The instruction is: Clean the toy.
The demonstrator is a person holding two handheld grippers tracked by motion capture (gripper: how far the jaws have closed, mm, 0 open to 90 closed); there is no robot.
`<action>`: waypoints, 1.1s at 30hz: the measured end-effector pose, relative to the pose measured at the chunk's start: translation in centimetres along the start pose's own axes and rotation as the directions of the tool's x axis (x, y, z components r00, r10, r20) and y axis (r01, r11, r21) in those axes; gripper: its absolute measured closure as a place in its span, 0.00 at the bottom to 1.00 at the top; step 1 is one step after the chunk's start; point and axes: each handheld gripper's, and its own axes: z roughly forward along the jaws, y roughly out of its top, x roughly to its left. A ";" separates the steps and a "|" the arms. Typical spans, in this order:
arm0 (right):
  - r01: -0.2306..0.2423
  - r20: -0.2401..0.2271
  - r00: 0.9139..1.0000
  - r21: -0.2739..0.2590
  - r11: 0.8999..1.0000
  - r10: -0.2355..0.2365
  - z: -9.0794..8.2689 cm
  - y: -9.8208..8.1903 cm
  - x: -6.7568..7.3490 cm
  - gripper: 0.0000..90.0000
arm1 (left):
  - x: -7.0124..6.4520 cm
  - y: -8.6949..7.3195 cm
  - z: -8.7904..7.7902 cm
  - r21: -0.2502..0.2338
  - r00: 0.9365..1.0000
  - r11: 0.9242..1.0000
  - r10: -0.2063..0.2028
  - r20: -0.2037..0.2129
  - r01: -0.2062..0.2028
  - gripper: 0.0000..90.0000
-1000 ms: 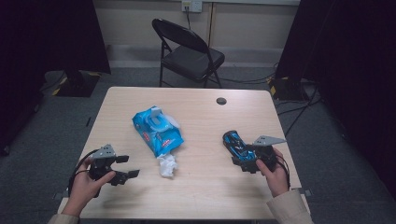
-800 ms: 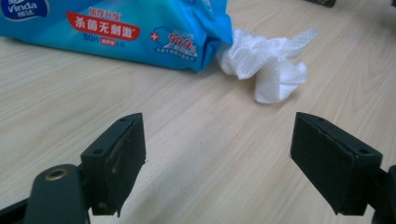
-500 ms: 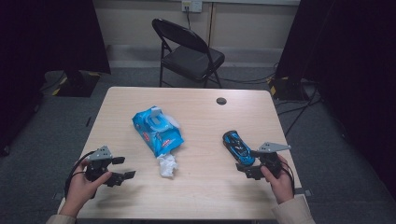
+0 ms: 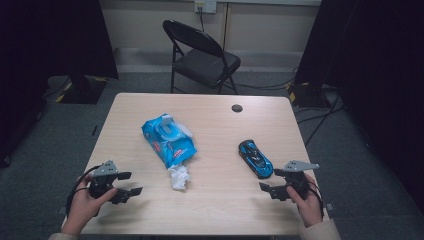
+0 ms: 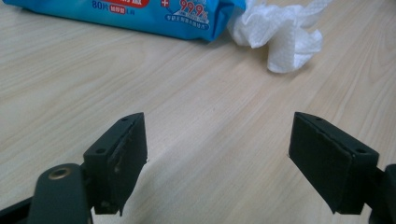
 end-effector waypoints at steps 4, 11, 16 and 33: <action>0.000 0.003 1.000 0.009 1.000 0.000 -0.3 -0.7 -0.1 0.17 | 0.0 -0.3 0.0 0.010 1.000 1.000 0.007 -0.008 -0.007 0.21; -0.002 0.010 1.000 0.026 1.000 0.002 -0.9 -2.0 -0.3 0.17 | 0.0 -0.5 -0.2 0.025 1.000 1.000 0.018 -0.010 -0.018 0.21; -0.006 0.014 1.000 0.041 0.999 0.006 -1.0 -2.8 -0.4 0.17 | 0.0 -0.8 -0.1 0.035 0.999 0.999 0.032 -0.006 -0.031 0.21; 0.009 0.026 1.000 0.067 0.998 -0.011 -0.2 -4.1 -0.5 0.17 | 0.0 -1.5 0.2 0.072 0.998 0.995 0.064 -0.018 -0.063 0.21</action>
